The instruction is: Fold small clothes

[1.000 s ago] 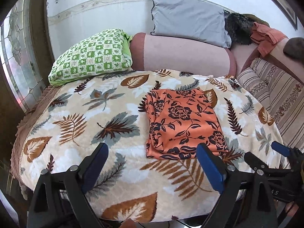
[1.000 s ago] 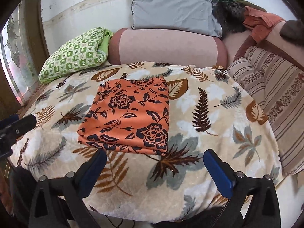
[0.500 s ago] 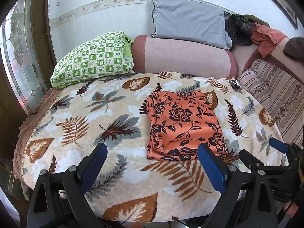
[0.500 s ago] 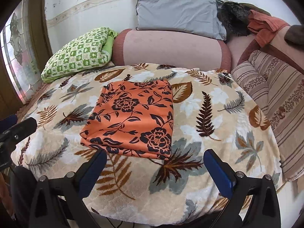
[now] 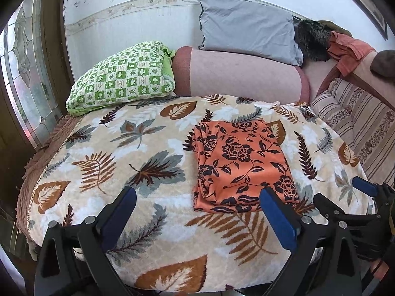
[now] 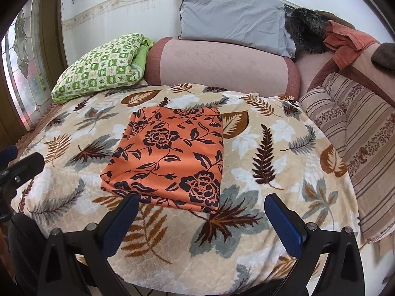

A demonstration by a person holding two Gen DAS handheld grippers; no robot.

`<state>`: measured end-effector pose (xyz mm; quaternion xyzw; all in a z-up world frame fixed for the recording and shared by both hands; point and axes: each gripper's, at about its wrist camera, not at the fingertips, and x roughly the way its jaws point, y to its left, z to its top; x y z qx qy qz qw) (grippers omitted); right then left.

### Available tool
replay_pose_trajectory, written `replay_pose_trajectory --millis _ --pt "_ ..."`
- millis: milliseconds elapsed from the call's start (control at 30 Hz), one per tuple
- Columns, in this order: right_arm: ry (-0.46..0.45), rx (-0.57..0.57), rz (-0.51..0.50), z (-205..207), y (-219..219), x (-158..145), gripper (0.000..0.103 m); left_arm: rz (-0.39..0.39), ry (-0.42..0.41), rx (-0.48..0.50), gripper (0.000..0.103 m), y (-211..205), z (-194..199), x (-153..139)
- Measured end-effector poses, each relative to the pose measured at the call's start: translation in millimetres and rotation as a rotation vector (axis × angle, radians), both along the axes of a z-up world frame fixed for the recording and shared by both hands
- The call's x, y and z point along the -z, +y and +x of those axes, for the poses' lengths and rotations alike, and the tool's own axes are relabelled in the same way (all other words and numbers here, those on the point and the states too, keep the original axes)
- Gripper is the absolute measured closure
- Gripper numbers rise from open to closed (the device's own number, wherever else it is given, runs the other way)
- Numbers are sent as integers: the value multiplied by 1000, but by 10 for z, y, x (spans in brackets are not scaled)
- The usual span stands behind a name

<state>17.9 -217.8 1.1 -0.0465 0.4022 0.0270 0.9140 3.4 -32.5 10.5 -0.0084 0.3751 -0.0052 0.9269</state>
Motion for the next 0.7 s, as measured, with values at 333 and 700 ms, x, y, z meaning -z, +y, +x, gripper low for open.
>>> replay_pose_trajectory --millis 333,700 --pt "19 3 0 134 -9 68 0 -11 39 28 3 -78 237 114" --pt "19 8 2 235 -23 88 0 -21 7 27 2 -118 335 71"
